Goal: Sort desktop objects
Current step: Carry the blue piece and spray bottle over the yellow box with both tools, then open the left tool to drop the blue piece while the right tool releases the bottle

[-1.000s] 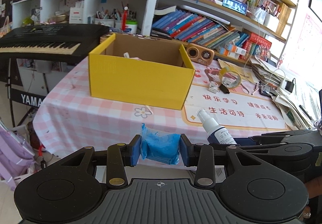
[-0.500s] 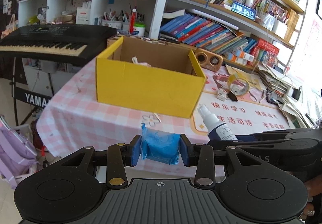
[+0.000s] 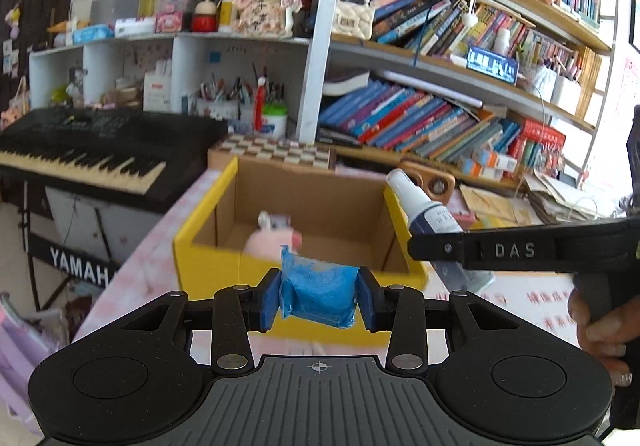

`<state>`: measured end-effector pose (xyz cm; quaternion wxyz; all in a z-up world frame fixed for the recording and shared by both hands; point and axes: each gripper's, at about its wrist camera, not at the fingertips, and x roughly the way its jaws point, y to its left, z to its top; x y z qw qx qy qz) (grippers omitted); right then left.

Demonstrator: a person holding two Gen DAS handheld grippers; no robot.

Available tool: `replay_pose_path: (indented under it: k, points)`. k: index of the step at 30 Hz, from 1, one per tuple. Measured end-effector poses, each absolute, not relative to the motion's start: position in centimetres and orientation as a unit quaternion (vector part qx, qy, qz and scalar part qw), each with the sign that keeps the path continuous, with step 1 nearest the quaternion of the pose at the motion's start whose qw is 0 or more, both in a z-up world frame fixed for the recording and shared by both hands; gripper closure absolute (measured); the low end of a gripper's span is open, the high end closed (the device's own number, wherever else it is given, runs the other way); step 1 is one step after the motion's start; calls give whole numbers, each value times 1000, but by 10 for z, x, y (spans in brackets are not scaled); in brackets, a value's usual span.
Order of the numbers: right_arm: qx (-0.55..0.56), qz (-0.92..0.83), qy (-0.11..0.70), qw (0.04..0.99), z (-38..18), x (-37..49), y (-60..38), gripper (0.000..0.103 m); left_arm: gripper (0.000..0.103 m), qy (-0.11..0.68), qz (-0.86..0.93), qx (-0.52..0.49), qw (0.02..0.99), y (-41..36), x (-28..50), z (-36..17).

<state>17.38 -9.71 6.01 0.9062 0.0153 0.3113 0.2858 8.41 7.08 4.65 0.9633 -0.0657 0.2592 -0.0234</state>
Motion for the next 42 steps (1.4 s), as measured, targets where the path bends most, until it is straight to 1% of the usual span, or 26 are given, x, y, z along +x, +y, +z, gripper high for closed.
replay_pose_path:
  k: [8,12,15,21,26,33,37,42]
  points:
    - [-29,306,287,907,83,249,-86,72,65,258,-26,-39,965,61,142,50]
    - [-60,320,282,902,88,283,-68,72,65,274,-29,-20,961,53,178,45]
    - [-80,334,293,892,84,306,-51,72,65,295,-34,-10,955,45,204,37]
    - [-125,358,334,863,61,338,-20,72,65,348,-49,-16,936,39,235,10]
    - [-159,372,385,830,29,353,-5,72,65,388,-51,-8,920,34,244,-10]
    - [-215,387,436,784,-9,366,4,72,65,431,-51,-8,901,29,252,-29]
    - [-237,380,453,771,-24,375,8,72,65,446,-49,-11,894,29,254,-36]
    - [-257,372,470,758,-36,382,11,72,63,445,-50,-11,894,30,252,-35]
